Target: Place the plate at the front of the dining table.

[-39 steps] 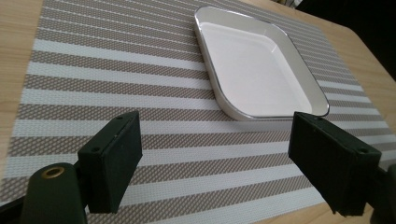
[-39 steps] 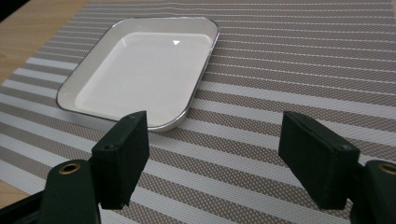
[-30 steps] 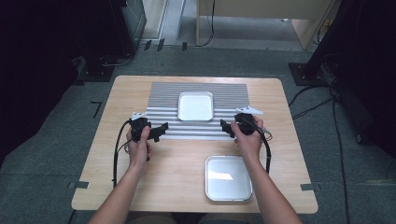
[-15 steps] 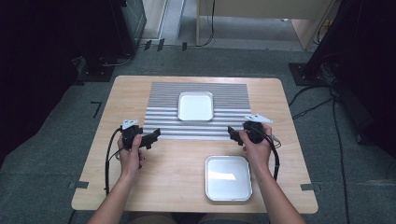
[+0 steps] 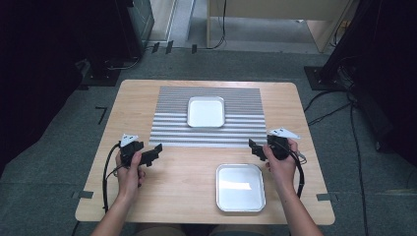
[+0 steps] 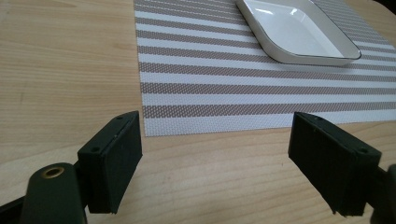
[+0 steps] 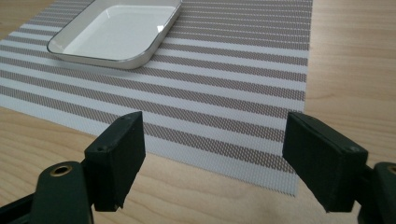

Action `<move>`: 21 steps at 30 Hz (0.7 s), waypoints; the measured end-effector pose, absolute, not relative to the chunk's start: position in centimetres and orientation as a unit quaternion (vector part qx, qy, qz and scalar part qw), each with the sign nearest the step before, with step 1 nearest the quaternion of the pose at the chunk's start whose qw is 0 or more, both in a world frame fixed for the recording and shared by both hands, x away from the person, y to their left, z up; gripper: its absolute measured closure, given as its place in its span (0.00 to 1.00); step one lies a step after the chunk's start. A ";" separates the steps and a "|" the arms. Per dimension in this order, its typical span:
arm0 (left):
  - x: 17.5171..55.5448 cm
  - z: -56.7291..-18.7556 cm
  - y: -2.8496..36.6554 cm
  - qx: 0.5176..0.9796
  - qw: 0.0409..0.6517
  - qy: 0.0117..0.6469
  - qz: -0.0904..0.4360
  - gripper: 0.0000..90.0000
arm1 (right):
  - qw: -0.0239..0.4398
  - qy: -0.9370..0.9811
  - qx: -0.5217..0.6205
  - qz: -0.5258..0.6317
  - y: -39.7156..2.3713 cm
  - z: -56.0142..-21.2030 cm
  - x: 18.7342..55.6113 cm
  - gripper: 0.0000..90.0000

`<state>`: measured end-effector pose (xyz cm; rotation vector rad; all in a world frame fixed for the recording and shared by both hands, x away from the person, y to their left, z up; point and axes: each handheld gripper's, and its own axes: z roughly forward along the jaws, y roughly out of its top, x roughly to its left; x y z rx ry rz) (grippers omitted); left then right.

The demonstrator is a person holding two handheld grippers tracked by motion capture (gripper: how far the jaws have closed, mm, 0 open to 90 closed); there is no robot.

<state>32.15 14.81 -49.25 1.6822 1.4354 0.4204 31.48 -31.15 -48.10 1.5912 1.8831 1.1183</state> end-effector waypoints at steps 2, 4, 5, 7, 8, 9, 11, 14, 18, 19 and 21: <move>31.8 -49.3 15.2 0.673 0.430 0.576 0.170 0.20 | 0.216 0.679 0.578 0.399 -31.5 -48.3 31.1 0.23; 31.4 -49.3 15.5 0.676 0.429 0.574 0.171 0.20 | 0.215 0.676 0.580 0.400 -31.9 -48.5 30.7 0.23; 31.2 -49.3 15.6 0.677 0.428 0.573 0.173 0.20 | 0.214 0.674 0.582 0.402 -32.1 -48.5 30.5 0.23; 30.9 -49.3 15.8 0.680 0.425 0.571 0.176 0.20 | 0.214 0.672 0.585 0.401 -32.6 -48.7 30.1 0.23; 30.7 -49.3 15.9 0.680 0.425 0.571 0.176 0.20 | 0.216 0.671 0.586 0.399 -32.7 -48.8 29.9 0.23; 30.6 -49.3 16.0 0.681 0.424 0.571 0.176 0.19 | 0.217 0.673 0.587 0.395 -33.0 -49.0 29.5 0.23; 30.2 -49.4 16.3 0.684 0.422 0.568 0.179 0.19 | 0.216 0.674 0.588 0.393 -33.1 -49.2 29.3 0.23; 29.9 -49.4 16.6 0.683 0.421 0.569 0.178 0.19 | 0.215 0.668 0.593 0.394 -33.9 -49.5 28.6 0.23; 29.3 -49.6 17.2 0.680 0.421 0.573 0.179 0.19 | 0.214 0.661 0.602 0.393 -34.8 -49.8 27.7 0.23; 29.1 -49.7 17.5 0.680 0.420 0.574 0.180 0.19 | 0.214 0.660 0.603 0.394 -35.0 -49.8 27.5 0.23; 28.8 -49.8 17.9 0.679 0.418 0.575 0.183 0.19 | 0.215 0.658 0.605 0.393 -35.5 -49.9 27.0 0.23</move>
